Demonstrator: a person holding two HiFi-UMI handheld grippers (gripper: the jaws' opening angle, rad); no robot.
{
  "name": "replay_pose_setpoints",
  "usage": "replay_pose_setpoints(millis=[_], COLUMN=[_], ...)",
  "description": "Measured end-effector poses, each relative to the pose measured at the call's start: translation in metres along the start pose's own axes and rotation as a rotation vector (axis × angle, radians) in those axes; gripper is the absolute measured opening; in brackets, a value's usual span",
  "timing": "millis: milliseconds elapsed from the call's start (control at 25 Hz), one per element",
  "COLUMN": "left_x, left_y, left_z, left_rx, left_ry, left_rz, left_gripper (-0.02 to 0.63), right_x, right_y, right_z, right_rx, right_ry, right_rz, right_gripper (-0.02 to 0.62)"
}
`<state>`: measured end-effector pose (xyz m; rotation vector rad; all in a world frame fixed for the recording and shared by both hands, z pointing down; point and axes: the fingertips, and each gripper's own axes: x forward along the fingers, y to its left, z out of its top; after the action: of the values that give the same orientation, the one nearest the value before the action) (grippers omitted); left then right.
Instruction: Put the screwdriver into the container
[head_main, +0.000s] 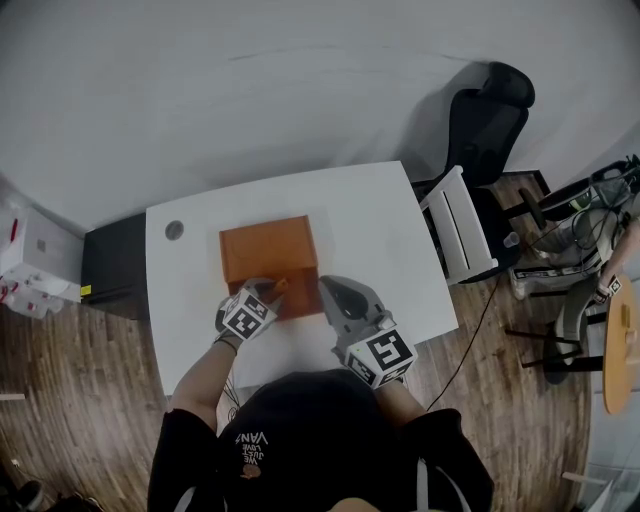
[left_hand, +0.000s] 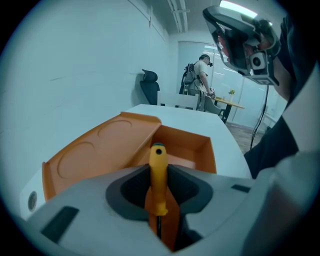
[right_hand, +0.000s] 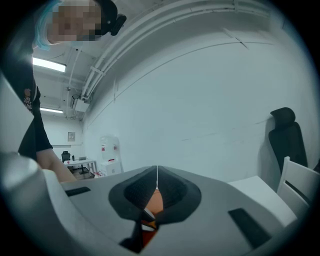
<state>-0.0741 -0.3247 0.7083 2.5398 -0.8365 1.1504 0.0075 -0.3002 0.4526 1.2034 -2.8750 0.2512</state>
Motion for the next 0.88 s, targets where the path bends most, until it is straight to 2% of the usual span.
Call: replay_pose_setpoints(millis=[440, 880], left_x=[0.016, 0.023], left_y=[-0.001, -0.004], left_z=[-0.011, -0.022], left_rx=[-0.016, -0.014], left_ry=[0.137, 0.225], left_rz=[-0.03, -0.06], left_gripper=[0.114, 0.114], right_x=[0.0, 0.006], right_y=[-0.007, -0.008], right_z=[-0.002, -0.006], right_rx=[0.008, 0.014], right_ry=[0.006, 0.019], right_rz=[-0.004, 0.0], right_gripper=[0.012, 0.012])
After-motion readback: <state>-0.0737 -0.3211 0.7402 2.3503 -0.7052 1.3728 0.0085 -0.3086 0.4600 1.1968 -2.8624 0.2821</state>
